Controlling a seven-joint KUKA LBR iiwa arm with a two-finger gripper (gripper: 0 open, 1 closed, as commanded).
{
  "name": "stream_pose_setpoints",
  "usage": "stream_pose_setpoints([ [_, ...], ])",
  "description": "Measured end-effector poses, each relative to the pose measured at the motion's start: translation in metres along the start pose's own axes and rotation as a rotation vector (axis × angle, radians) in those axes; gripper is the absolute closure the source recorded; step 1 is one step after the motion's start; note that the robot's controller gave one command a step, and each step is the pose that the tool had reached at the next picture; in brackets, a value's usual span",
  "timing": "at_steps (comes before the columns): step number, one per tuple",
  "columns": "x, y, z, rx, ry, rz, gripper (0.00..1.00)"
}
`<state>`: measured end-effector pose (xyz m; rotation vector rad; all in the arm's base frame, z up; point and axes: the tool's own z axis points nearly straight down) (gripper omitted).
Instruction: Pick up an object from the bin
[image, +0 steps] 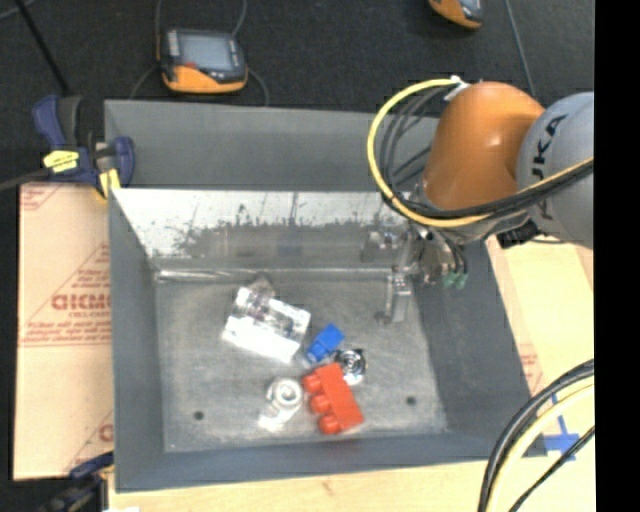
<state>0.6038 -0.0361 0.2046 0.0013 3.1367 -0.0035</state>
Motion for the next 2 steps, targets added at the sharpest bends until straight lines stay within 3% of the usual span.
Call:
stream_pose_setpoints([
  [1,0.032,0.040,0.118,-0.003,0.010,-0.078,0.00],
  [2,0.053,0.059,0.132,-0.003,0.001,0.106,0.00],
])
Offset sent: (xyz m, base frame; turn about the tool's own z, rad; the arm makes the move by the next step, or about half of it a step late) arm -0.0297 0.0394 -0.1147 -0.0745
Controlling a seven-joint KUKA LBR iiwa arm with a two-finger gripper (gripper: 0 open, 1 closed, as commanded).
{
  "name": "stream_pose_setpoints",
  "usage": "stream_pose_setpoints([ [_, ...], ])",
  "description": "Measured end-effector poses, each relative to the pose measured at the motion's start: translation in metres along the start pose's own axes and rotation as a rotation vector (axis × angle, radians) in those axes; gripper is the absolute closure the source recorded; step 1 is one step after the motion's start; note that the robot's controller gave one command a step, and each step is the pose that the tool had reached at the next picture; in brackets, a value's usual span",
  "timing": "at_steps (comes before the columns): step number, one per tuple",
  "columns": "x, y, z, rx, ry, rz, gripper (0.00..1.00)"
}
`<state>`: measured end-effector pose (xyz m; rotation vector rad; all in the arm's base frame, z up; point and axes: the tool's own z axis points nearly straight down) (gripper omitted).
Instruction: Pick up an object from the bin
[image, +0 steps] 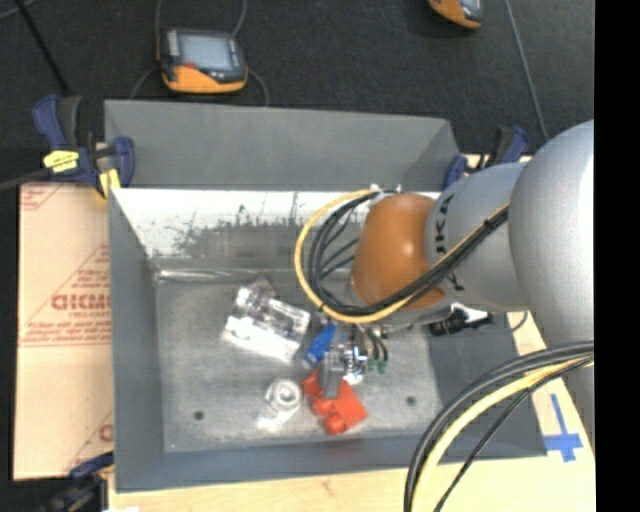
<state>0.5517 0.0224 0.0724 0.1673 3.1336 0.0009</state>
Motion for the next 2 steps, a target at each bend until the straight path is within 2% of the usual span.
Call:
stream_pose_setpoints([
  [1,-0.001,0.000,-0.001,-0.001,-0.006,-0.002,1.00],
  [2,0.012,-0.009,-0.222,0.001,-0.009,-0.163,1.00],
])
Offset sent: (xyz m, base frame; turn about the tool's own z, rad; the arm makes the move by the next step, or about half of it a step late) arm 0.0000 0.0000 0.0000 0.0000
